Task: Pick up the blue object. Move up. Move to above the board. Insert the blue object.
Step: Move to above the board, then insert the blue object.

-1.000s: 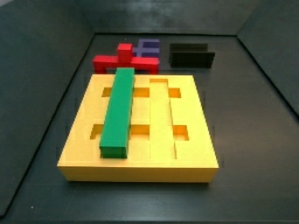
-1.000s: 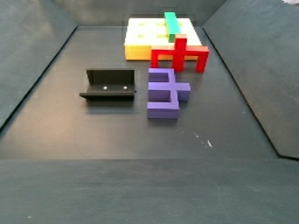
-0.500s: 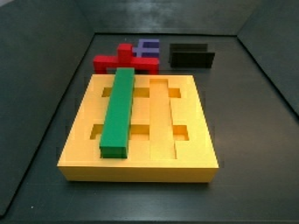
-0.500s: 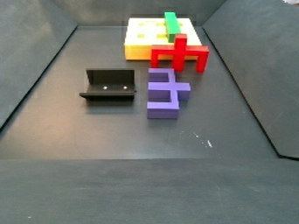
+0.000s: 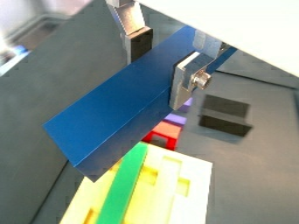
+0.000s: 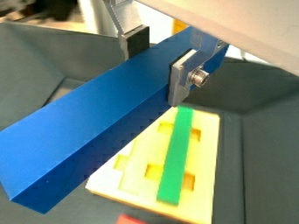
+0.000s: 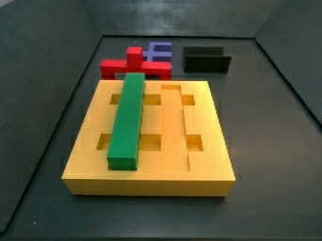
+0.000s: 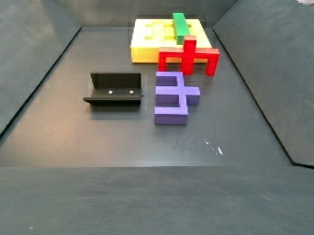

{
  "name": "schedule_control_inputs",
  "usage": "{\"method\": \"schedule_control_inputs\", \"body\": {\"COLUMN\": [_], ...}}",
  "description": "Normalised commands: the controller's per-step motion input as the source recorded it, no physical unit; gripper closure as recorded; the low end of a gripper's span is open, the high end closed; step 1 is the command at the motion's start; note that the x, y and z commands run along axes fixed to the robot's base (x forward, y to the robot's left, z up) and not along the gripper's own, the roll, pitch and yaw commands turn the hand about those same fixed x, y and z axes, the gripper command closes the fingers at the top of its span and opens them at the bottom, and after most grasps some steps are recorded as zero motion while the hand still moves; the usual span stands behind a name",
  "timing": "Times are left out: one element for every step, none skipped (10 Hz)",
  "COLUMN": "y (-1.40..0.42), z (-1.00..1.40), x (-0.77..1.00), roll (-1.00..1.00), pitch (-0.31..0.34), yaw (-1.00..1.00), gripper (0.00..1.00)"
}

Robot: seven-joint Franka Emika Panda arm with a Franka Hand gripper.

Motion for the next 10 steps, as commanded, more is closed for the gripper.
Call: {"method": "schedule_control_inputs", "body": {"y": [-0.19, -0.13, -0.06, -0.05, -0.04, -0.03, 0.0, 0.0, 0.0, -0.02], "z": [0.05, 0.04, 0.04, 0.04, 0.03, 0.02, 0.0, -0.61, -0.86, -0.8], "x": [0.07, 0.06, 0.05, 0.06, 0.07, 0.07, 0.0, 0.13, 0.2, 0.32], "roll": [0.05, 0.06, 0.09, 0.09, 0.09, 0.08, -0.01, -0.08, -0.14, -0.17], "pitch": [0.139, 0.148, 0.199, 0.196, 0.171, 0.141, 0.0, -0.029, -0.084, -0.103], "yaw": [1.0, 1.0, 1.0, 0.81, 0.46, 0.23, 0.0, 0.0, 0.0, 0.0], "gripper": [1.0, 1.0, 1.0, 1.0, 1.0, 1.0, 1.0, 1.0, 1.0, 1.0]}}
